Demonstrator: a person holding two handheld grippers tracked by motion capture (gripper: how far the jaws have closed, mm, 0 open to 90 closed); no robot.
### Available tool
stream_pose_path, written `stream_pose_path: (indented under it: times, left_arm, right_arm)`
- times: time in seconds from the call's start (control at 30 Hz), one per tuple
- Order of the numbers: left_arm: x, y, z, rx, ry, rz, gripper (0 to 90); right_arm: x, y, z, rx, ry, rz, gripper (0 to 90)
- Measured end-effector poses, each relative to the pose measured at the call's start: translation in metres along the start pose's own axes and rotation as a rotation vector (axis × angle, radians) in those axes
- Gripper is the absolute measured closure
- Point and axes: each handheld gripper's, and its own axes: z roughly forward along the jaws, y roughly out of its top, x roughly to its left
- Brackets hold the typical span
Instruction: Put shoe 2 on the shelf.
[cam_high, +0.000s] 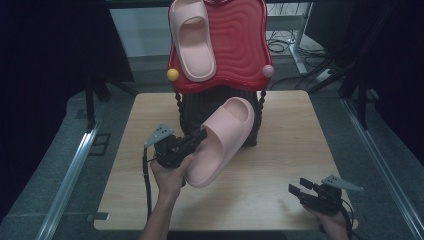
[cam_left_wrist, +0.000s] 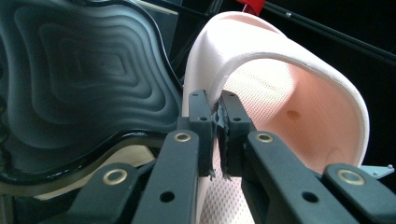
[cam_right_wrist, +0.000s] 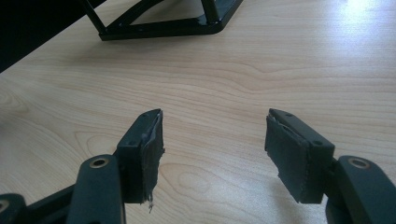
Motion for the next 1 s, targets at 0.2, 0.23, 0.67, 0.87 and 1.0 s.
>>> stream_pose_path:
  times: [0.2, 0.23, 0.67, 0.87, 1.0]
  left_arm:
    - [-0.003, 0.006, 0.0, -0.012, 0.002, 0.007, 85.8]
    - [-0.004, 0.008, 0.001, -0.013, 0.0, 0.008, 85.8]
    - [-0.017, 0.032, 0.001, -0.054, -0.015, 0.032, 85.9]
    - [-0.021, 0.043, 0.0, -0.069, -0.012, 0.043, 85.9]
    - [-0.022, 0.048, 0.001, -0.08, -0.011, 0.043, 85.9]
  right_arm:
    - [0.0, 0.0, 0.0, 0.0, -0.002, 0.0, 37.2]
    - [0.0, 0.0, 0.0, -0.004, -0.003, -0.001, 37.2]
    - [-0.001, 0.0, 0.0, -0.012, -0.011, -0.003, 36.8]
    - [-0.001, 0.0, 0.0, -0.012, -0.01, -0.004, 36.8]
    - [-0.001, -0.001, 0.0, -0.01, -0.01, -0.003, 36.7]
